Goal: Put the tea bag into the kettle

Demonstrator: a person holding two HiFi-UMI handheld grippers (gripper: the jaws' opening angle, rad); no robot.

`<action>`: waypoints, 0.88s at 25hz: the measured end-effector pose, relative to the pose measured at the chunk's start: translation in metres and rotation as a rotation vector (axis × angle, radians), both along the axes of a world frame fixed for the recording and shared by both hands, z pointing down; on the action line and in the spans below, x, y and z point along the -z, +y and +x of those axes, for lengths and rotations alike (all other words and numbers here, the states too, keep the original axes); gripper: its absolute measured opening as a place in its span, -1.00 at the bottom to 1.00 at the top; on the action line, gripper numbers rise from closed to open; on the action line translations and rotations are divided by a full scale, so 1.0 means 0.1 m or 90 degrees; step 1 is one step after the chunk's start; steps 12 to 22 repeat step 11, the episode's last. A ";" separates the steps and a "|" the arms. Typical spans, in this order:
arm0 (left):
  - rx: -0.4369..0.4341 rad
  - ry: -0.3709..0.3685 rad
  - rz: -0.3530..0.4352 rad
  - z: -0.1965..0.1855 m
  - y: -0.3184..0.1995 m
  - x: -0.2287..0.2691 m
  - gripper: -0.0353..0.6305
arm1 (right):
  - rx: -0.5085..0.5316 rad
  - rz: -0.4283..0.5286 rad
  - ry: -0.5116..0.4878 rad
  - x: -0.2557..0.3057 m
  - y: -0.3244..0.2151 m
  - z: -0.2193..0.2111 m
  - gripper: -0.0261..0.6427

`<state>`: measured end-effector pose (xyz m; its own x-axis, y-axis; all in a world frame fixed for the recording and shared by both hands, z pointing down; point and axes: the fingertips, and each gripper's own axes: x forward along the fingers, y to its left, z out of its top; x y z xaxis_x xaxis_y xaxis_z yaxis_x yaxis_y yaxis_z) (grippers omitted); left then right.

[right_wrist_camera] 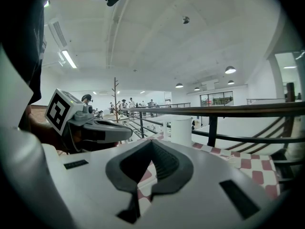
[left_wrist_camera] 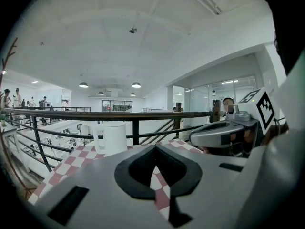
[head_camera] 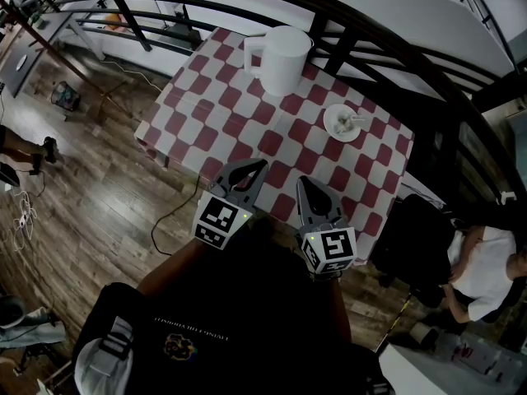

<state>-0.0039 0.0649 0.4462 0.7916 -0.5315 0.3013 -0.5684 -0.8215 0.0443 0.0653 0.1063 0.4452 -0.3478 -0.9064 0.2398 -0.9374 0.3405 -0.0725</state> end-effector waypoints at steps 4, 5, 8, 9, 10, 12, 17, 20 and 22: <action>-0.003 -0.004 0.000 0.01 0.00 0.00 -0.90 | 0.004 0.001 0.002 0.00 -0.01 0.00 -0.88; -0.004 -0.004 0.000 0.02 0.00 0.00 -0.90 | 0.004 0.002 0.004 0.00 -0.01 0.00 -0.88; -0.005 -0.006 0.002 0.03 0.01 0.01 -0.90 | 0.006 0.004 0.006 0.02 0.00 0.00 -0.88; -0.005 -0.006 0.002 0.03 0.01 0.01 -0.90 | 0.006 0.005 0.007 0.02 0.00 0.01 -0.88; -0.006 -0.007 0.002 0.04 0.01 0.01 -0.90 | 0.006 0.006 0.007 0.03 0.01 0.01 -0.88; -0.006 -0.007 0.002 0.04 0.02 0.01 -0.90 | 0.007 0.007 0.008 0.03 0.01 0.02 -0.88; -0.006 -0.007 0.002 0.04 0.02 0.01 -0.90 | 0.007 0.007 0.008 0.03 0.01 0.02 -0.88; -0.006 -0.007 0.002 0.04 0.02 0.01 -0.90 | 0.007 0.007 0.008 0.03 0.01 0.02 -0.88; -0.006 -0.007 0.002 0.04 0.02 0.01 -0.90 | 0.007 0.007 0.008 0.03 0.01 0.02 -0.88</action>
